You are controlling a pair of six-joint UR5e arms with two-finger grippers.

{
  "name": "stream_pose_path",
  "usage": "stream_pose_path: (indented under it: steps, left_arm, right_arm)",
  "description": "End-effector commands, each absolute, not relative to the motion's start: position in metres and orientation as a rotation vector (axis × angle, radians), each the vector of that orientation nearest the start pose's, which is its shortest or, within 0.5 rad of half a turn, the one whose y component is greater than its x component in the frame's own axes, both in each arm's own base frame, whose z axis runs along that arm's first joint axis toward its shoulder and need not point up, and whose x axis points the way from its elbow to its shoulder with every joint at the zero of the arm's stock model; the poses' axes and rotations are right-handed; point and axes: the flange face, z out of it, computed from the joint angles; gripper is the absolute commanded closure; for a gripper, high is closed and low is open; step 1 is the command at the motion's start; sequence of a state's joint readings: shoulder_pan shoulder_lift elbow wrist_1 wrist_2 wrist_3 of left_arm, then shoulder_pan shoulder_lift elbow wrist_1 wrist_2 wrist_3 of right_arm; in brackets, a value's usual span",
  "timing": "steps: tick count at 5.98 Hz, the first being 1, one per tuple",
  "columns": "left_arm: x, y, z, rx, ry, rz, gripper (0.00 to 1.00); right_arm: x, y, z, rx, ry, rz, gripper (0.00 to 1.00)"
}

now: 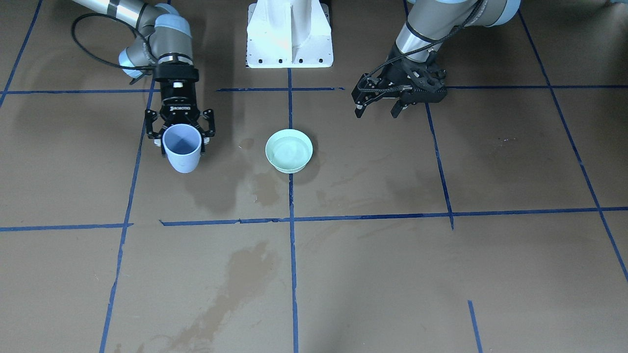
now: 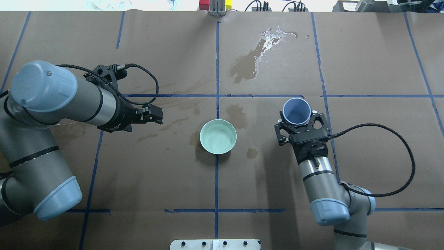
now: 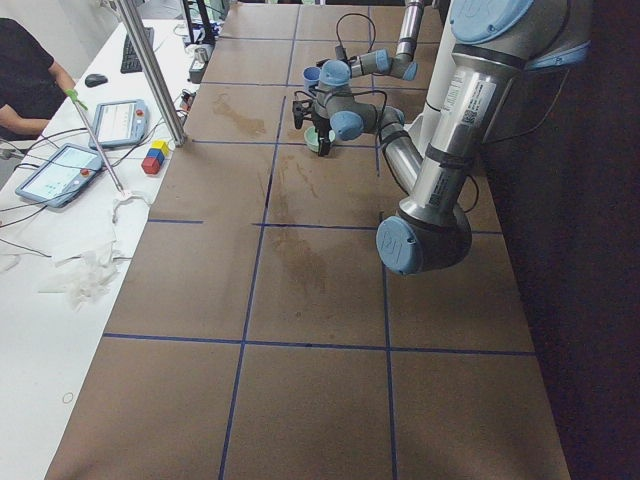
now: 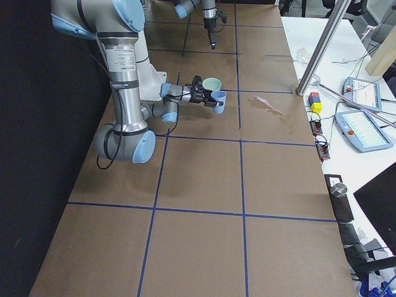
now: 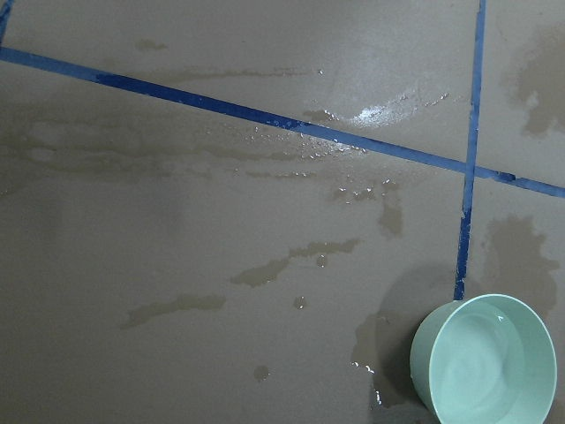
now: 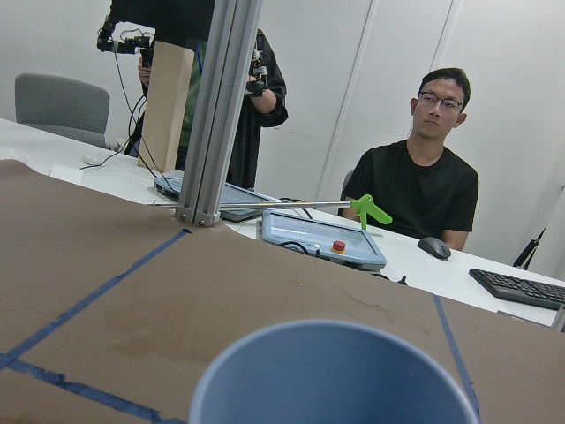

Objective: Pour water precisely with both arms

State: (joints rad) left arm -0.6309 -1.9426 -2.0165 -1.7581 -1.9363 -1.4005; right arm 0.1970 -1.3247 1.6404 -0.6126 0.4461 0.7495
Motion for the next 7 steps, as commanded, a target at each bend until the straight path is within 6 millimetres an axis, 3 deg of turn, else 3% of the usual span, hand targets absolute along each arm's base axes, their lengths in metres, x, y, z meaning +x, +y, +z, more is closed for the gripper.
stream_pose_path:
  steps: [1,2,4,5,6,7]
  left_arm:
    - [0.392,-0.407,0.240,0.078,1.042,-0.235,0.00]
    - [0.392,-0.407,0.240,0.076,1.040,-0.237,0.00]
    - [0.392,-0.407,0.240,0.076,1.041,-0.238,0.00]
    - [0.392,-0.407,0.243,0.074,1.037,-0.240,0.00]
    - [0.392,-0.407,0.246,0.072,1.033,-0.241,0.00]
    - [0.392,-0.407,0.246,0.071,1.031,-0.241,0.00]
  right_arm:
    - [-0.531,-0.310,0.318,1.356,-0.497,0.150,0.71]
    - [-0.541,-0.306,0.299,1.387,-0.419,0.149,0.70]
    - [-0.564,-0.301,0.280,1.375,-0.340,0.071,0.74]
    - [-0.578,-0.303,0.255,1.363,-0.279,0.022,0.74]
    - [-0.582,-0.303,0.255,1.359,-0.255,0.002,0.85]
    - [-0.584,-0.303,0.260,1.356,-0.244,-0.011,0.89]
